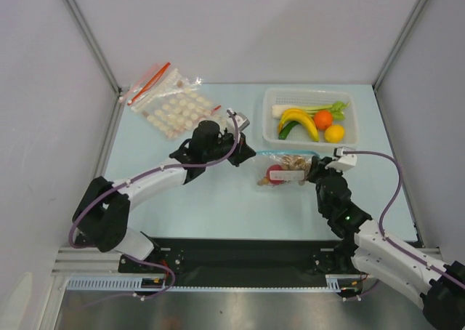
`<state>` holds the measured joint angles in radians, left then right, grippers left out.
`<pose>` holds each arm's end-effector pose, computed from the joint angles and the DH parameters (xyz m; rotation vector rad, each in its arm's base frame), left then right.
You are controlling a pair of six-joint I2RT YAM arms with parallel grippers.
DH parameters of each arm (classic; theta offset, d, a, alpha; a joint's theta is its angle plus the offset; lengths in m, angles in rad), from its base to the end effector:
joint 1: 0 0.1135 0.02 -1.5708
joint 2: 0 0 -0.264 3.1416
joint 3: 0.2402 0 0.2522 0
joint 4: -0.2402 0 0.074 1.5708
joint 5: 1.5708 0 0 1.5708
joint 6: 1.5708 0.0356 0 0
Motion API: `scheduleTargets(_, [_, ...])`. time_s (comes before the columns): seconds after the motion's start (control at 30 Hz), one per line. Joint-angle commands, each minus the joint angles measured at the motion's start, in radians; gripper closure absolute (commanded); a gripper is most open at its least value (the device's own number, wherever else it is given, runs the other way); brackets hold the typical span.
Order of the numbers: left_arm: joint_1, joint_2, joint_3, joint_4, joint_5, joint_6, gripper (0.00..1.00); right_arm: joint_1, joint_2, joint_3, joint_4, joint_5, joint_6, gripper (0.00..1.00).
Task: Place the food in the zip-top bag and seal the zipper
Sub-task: Place the zipper food storage bag at the center of the board.
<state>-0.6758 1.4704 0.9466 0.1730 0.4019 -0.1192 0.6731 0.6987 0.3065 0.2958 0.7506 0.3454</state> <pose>0.2534 -0.2210 0.2689 0.8159 1.8283 -0.9085 0.1455 0.0849 0.2355 0.2937 1.6170 0.1527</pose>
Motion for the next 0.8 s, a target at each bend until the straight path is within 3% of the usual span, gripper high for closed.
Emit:
scheduleTargets(0.0, [0.061,0.025,0.024,0.054,-0.08,-0.059,0.96,-0.046,0.039,0.022,0.14,0.007,0.05,1.0])
scheduleTargets(0.07, [0.091,0.045,0.012,0.1,-0.075,-0.085,0.94,-0.052,0.073,0.013,0.178,-0.005,0.053,0.9])
scheduleTargets(0.1, [0.103,0.053,0.011,0.111,-0.057,-0.092,0.87,-0.058,0.082,0.016,0.186,-0.029,0.058,0.68])
scheduleTargets(0.17, [0.108,0.059,0.006,0.123,-0.041,-0.1,0.74,-0.058,0.102,0.026,0.174,-0.052,0.06,0.47])
scheduleTargets(0.2, [0.108,0.053,0.001,0.126,-0.041,-0.1,0.58,-0.06,0.101,0.037,0.163,-0.066,0.06,0.33])
scheduleTargets(0.3, [0.107,-0.051,-0.096,0.233,-0.092,-0.123,0.35,-0.058,0.059,0.039,0.129,-0.071,0.056,0.21])
scheduleTargets(0.47, [0.107,-0.257,-0.245,0.287,-0.208,-0.151,0.12,-0.058,-0.044,0.043,0.036,-0.007,0.117,0.11])
scheduleTargets(0.5, [0.107,-0.316,-0.261,0.283,-0.234,-0.158,0.01,-0.058,-0.071,0.058,0.004,0.019,0.162,0.11])
scheduleTargets(0.63, [0.107,-0.491,-0.369,0.283,-0.366,-0.21,0.0,-0.06,-0.108,0.134,-0.192,0.07,0.234,0.03])
scheduleTargets(0.67, [0.107,-0.53,-0.397,0.29,-0.47,-0.232,0.0,-0.06,-0.113,0.147,-0.223,0.082,0.251,0.01])
scheduleTargets(0.77, [0.107,-0.685,-0.512,0.342,-0.58,-0.312,0.0,-0.06,-0.128,0.18,-0.288,0.125,0.286,0.0])
